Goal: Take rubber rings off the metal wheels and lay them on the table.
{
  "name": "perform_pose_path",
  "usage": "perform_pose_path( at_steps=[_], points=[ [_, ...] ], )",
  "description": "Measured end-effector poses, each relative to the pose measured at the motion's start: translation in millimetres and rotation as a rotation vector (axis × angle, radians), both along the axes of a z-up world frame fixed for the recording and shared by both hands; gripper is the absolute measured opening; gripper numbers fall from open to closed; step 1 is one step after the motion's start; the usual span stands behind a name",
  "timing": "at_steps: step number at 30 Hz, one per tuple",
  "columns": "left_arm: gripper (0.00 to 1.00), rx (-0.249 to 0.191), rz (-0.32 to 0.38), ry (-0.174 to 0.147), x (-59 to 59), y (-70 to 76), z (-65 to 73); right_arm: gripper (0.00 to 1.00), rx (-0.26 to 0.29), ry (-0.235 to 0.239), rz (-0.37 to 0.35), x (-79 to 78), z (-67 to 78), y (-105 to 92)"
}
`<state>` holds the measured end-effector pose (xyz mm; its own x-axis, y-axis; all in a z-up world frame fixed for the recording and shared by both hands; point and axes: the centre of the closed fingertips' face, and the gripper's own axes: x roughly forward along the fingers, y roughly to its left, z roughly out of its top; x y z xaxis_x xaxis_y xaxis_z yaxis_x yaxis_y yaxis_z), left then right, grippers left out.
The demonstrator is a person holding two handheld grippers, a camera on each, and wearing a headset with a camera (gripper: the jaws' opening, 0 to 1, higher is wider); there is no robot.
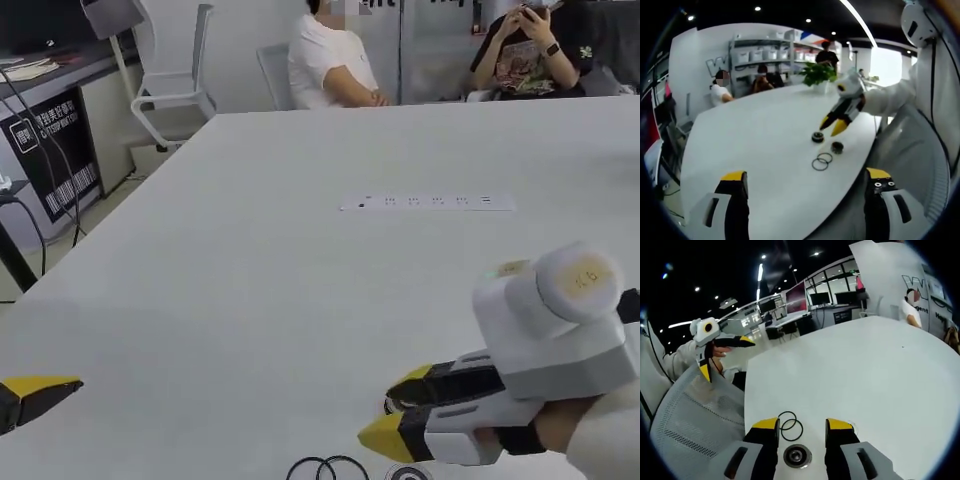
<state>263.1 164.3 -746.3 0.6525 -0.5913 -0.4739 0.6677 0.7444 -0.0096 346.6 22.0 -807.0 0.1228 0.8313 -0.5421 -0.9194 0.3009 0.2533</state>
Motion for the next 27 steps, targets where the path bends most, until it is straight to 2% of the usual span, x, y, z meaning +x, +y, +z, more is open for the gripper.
perform_pose_path(
  at_steps=[3,11,21,24,27],
  points=[
    [0.99,-0.001,-0.001,0.001,0.4,-0.4,0.0,0.41,0.012,-0.019,-0.009,2.6,5.3,-3.4],
    [1.00,0.009,-0.011,0.009,3.9,-0.6,-0.2,0.49,0.033,-0.048,-0.039,11.2,12.3,-14.6],
    [1.00,0.027,-0.035,0.005,9.5,2.5,3.8,0.65,0.027,-0.072,-0.088,20.6,3.7,-35.2],
    [1.00,0.033,-0.045,0.003,12.0,1.4,5.3,0.66,0.022,-0.052,-0.108,22.7,0.0,-41.1],
    [1.00,0.036,-0.056,0.001,14.2,-0.8,7.0,0.66,0.017,-0.052,-0.123,24.4,-3.4,-46.8]
  ],
)
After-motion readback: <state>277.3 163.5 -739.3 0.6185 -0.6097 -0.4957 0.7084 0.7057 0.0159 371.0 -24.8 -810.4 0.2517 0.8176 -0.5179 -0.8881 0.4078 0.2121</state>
